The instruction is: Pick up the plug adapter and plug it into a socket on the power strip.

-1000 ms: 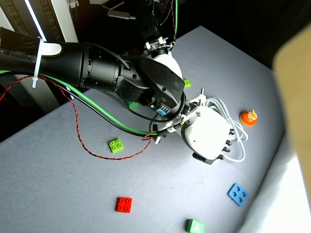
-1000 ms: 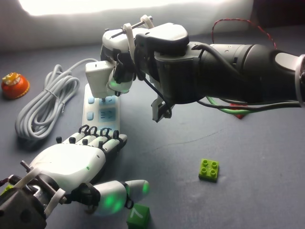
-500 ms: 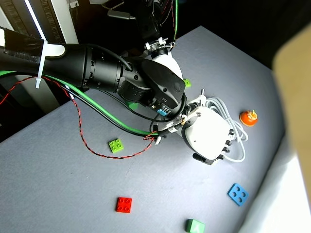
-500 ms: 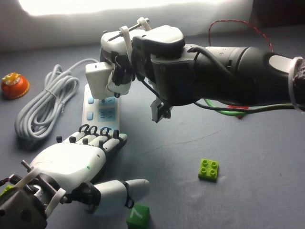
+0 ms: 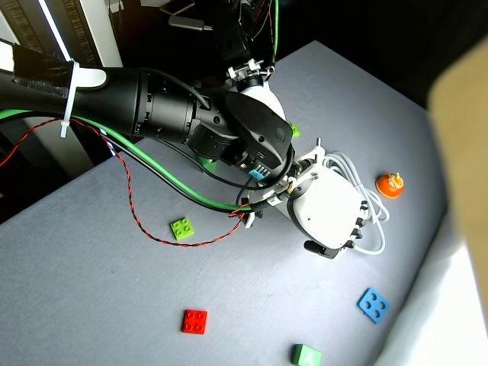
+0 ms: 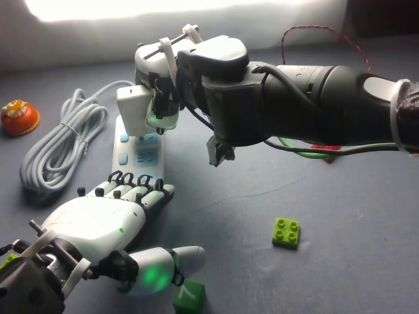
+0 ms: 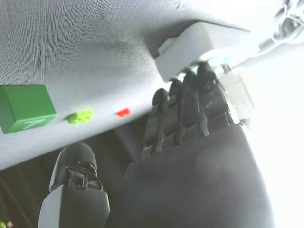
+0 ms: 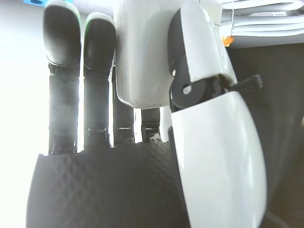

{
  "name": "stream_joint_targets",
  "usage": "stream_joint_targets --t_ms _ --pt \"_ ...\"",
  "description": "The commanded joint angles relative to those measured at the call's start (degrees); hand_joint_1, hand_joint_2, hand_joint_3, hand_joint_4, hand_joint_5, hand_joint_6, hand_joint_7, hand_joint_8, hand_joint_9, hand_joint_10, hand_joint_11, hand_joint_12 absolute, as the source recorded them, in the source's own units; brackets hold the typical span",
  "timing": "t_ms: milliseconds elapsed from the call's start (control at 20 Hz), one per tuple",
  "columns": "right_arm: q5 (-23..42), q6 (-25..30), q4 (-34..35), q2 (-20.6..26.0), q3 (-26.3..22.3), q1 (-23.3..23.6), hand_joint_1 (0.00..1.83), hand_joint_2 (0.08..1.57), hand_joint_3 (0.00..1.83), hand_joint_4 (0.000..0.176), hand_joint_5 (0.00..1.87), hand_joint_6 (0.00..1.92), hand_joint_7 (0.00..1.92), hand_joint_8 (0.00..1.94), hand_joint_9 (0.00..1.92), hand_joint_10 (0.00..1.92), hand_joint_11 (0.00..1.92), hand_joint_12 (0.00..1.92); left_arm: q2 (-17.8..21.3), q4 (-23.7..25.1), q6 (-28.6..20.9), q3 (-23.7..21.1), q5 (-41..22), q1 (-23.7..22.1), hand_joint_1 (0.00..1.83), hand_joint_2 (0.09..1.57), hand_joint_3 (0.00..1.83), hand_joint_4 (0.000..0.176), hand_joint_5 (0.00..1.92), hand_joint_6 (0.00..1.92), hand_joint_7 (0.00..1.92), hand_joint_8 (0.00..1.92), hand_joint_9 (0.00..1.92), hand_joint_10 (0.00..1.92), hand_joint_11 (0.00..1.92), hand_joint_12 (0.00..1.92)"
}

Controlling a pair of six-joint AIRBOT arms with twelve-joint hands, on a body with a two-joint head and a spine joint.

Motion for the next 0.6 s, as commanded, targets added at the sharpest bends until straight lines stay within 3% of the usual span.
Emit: stream_joint_targets --t_ms 0,550 --pt "-0.25 -0.35 -2.49 -0.21 0.24 -0.35 1.37 1.16 0.00 0.000 0.82 1.08 0.82 1.19 0.91 1.34 0.90 1.33 -0.27 0.25 -0.25 0.28 -2.09 0.02 0.00 1.15 0.00 0.000 0.10 0.00 0.11 0.01 0.11 0.01 0.00 0.23" --pt "0.55 -2.08 -2.47 -0.97 -0.43 -1.47 1.37 1.15 0.00 0.000 0.82 1.07 0.85 1.16 0.92 1.32 0.92 1.30 -0.29 0.25 -0.35 0.27 -2.10 -0.05 0.00 1.15 0.00 0.000 0.08 0.00 0.11 0.00 0.11 0.00 0.00 0.24"
